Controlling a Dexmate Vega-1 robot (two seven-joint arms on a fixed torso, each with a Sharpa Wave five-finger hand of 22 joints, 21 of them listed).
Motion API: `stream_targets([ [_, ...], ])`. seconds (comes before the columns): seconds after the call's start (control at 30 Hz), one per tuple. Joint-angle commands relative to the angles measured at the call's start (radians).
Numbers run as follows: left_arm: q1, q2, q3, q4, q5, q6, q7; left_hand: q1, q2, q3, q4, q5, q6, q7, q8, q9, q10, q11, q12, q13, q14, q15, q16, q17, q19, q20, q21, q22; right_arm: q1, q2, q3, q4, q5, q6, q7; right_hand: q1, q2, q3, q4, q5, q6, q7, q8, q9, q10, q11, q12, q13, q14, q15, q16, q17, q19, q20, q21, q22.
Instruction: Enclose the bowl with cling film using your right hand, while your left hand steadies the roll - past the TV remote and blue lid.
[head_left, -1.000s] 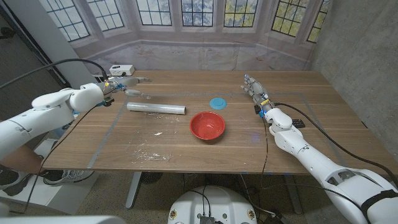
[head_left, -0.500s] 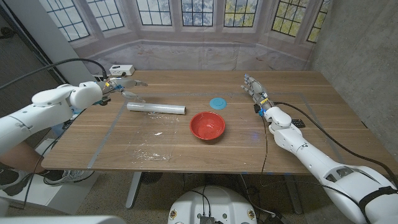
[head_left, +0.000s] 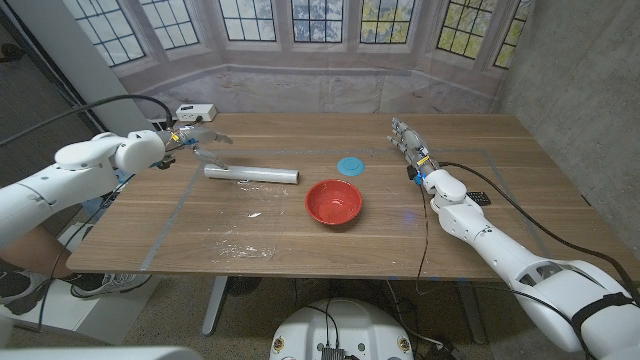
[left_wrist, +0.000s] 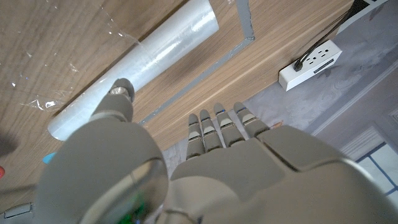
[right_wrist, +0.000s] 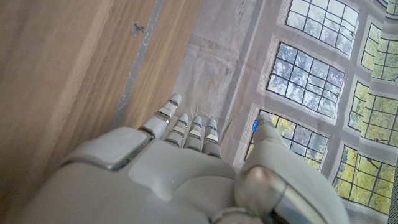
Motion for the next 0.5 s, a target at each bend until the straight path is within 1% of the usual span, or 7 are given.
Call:
stream_targets([
  [0.03,-0.03,-0.011,0.036,0.004,0.053,0.009,-0.038,0.016,-0.001,-0.003,0.001,0.005,0.013,-0.004,0.005,0.001,0.014,-0.002,0.007,0.004,0.011,0.0,0.0,0.004,0.009,0.0,-0.004,0.004,0.015,-0.001,0.001,0.012,-0.007,0.017,0.006,0.0,0.002,-0.002,-0.002,0.004,0.002,-0.002,0.002,0.003,-0.004,0.003,0.002,0.001,-0.004,-0.035,-0.002,0.002,-0.005,0.0,0.0,0.002],
  [0.1,-0.037,-0.015,0.045,0.004,0.071,0.018,-0.052,0.019,-0.001,-0.003,0.002,0.005,0.008,-0.004,0.001,0.001,0.012,-0.003,0.005,0.004,0.007,0.0,-0.003,0.004,0.009,0.0,-0.004,0.004,0.019,-0.001,0.0,0.016,-0.006,0.013,0.011,0.0,0.002,-0.002,-0.003,0.004,0.002,-0.002,0.002,0.003,-0.004,0.003,0.002,0.001,-0.004,-0.035,-0.002,0.002,-0.005,0.0,0.0,0.002],
  [0.23,-0.044,-0.019,0.056,0.002,0.098,0.037,-0.072,0.025,0.0,-0.006,0.004,0.005,0.002,-0.003,-0.005,0.002,0.003,0.003,-0.001,0.004,-0.001,0.004,-0.009,0.004,0.007,0.001,-0.006,0.004,0.028,0.002,-0.002,0.029,-0.002,0.01,0.023,0.001,0.003,-0.002,-0.003,0.004,0.002,-0.001,0.002,0.003,-0.005,0.002,0.002,0.001,-0.005,-0.035,-0.002,0.002,-0.007,0.001,0.0,0.002],
  [0.5,-0.05,-0.015,0.06,0.015,0.112,0.033,-0.076,0.029,0.001,-0.009,0.007,0.005,-0.008,0.0,-0.012,0.002,-0.001,0.007,-0.006,0.004,-0.01,0.01,-0.015,0.004,0.003,-0.003,-0.008,0.004,0.041,0.005,-0.007,0.033,-0.013,0.014,0.022,0.002,0.003,-0.002,-0.004,0.004,0.001,-0.001,0.003,0.003,-0.005,0.004,0.003,0.001,-0.005,-0.035,-0.002,0.001,-0.009,0.001,0.0,0.002],
])
